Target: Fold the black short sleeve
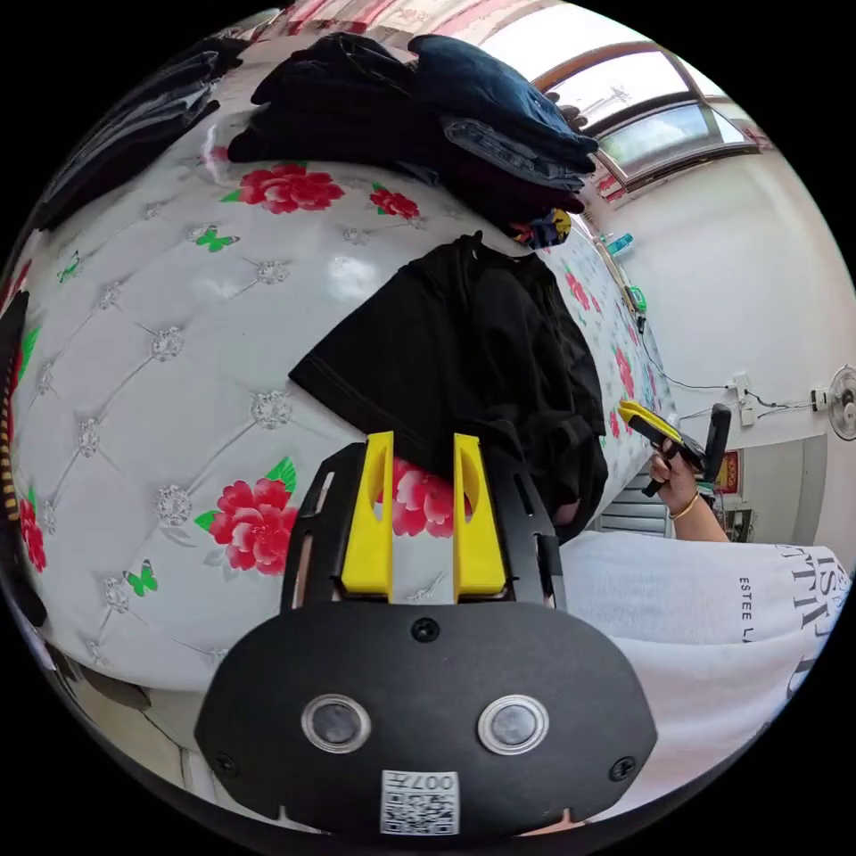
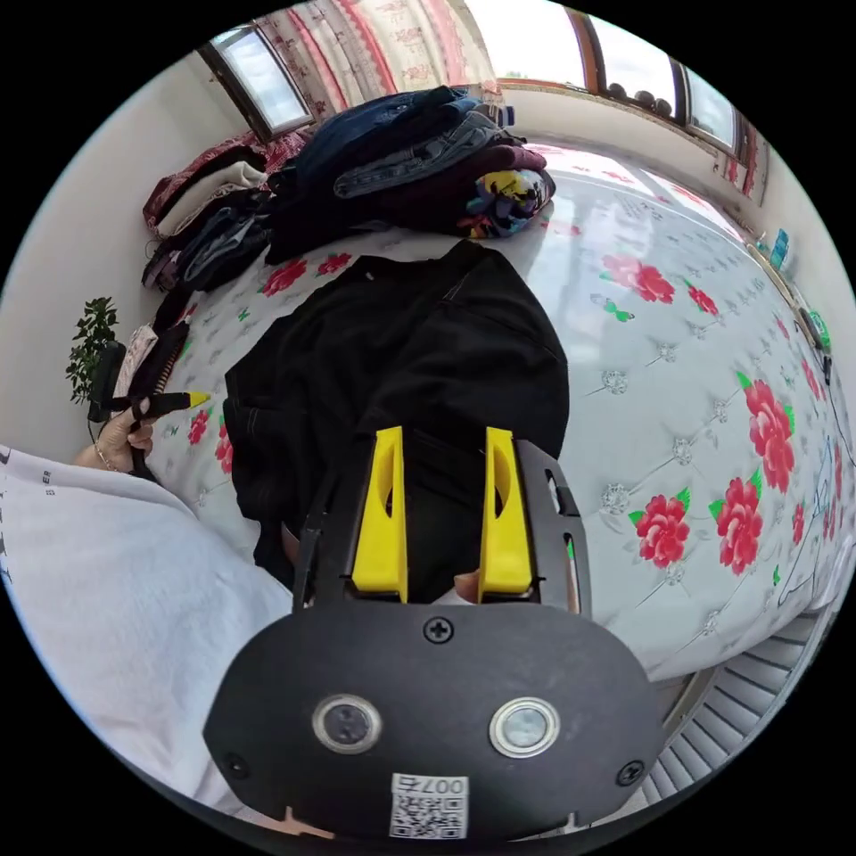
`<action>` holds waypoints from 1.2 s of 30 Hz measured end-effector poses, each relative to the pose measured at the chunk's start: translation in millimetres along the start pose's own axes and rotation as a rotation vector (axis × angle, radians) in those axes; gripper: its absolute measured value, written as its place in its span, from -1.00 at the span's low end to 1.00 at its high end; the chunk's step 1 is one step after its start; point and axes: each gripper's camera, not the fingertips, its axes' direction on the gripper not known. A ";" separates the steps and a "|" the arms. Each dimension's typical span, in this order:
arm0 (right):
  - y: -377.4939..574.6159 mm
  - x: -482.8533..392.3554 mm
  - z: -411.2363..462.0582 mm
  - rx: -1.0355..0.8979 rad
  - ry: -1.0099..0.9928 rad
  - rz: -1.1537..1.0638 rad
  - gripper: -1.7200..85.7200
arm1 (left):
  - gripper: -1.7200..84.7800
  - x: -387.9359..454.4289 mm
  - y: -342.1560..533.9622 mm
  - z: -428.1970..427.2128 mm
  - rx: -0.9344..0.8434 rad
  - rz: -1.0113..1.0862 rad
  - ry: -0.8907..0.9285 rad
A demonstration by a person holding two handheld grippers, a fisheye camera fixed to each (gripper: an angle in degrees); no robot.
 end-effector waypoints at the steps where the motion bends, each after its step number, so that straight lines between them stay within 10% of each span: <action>1: -4.1 -6.2 12.4 -0.022 0.016 -0.040 -0.75 | -0.72 8.9 -8.5 9.8 -0.012 0.028 -0.005; 9: -70.6 11.6 100.4 -0.218 0.034 -0.077 -0.87 | -0.95 40.6 -88.0 56.6 -0.112 0.155 -0.280; 20: -31.2 188.1 -98.0 0.328 0.506 0.490 -0.87 | -0.98 -17.4 -80.7 -87.2 0.304 0.056 -0.442; 28: 48.4 12.1 11.1 0.051 -0.139 0.053 -0.79 | -0.83 -15.1 -51.5 -81.7 0.207 0.193 -0.204; 36: 94.3 -132.6 91.9 -0.249 -0.155 -0.321 -0.78 | -0.79 25.6 -34.7 -11.0 0.055 0.237 -0.037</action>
